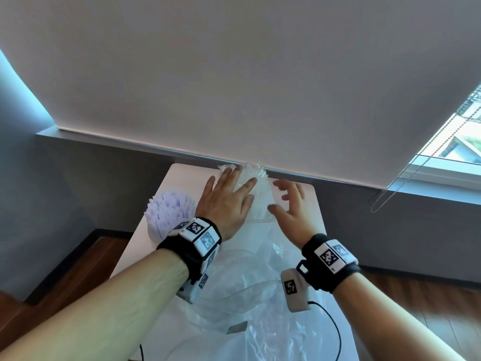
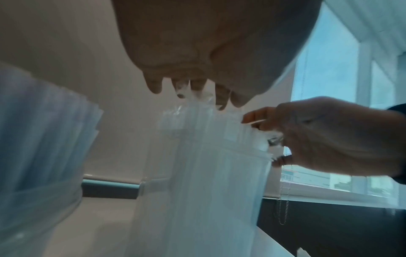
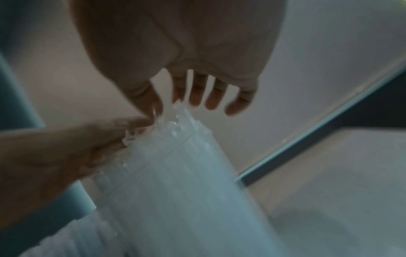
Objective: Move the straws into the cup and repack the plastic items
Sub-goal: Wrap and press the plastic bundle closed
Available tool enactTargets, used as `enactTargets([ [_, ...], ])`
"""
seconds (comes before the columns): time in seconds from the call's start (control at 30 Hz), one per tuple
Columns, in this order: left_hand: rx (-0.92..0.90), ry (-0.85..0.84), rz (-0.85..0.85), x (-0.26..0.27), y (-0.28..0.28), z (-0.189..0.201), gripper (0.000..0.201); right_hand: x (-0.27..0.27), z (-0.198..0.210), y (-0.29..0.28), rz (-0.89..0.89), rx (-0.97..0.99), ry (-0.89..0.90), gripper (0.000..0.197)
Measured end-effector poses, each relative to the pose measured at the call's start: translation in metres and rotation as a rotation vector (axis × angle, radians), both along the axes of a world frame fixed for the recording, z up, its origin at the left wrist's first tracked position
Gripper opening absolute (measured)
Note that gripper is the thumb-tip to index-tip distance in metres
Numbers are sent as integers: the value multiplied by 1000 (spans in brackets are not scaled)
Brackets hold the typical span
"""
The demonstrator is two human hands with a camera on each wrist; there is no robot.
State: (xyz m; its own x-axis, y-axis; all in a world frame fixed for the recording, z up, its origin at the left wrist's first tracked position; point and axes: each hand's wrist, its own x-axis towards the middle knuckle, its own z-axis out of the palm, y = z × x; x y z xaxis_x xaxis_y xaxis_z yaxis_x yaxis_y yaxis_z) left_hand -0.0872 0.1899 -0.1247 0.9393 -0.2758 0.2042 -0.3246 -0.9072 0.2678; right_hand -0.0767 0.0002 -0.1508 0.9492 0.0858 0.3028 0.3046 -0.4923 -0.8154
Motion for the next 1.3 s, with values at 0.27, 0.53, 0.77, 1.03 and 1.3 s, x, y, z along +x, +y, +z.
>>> enactTargets([
  [0.27,17,-113,-95,-11,-7,-2,28,0,2,-11,170,-439,8,19],
  [0.53,-52,-51,-136,9,-12,13,29,21,23,-3,85,-611,-48,13],
  [0.77,45,-146,-90,-6,-11,7,55,16,8,-11,90,-504,-128,70],
  [1.03,219,111,-229,-14,-9,5,56,-4,-5,-29,162,-649,-150,52],
  [1.3,-70,-213,-284,-63,5,22,25,-52,14,-40,195,-421,-170,39],
])
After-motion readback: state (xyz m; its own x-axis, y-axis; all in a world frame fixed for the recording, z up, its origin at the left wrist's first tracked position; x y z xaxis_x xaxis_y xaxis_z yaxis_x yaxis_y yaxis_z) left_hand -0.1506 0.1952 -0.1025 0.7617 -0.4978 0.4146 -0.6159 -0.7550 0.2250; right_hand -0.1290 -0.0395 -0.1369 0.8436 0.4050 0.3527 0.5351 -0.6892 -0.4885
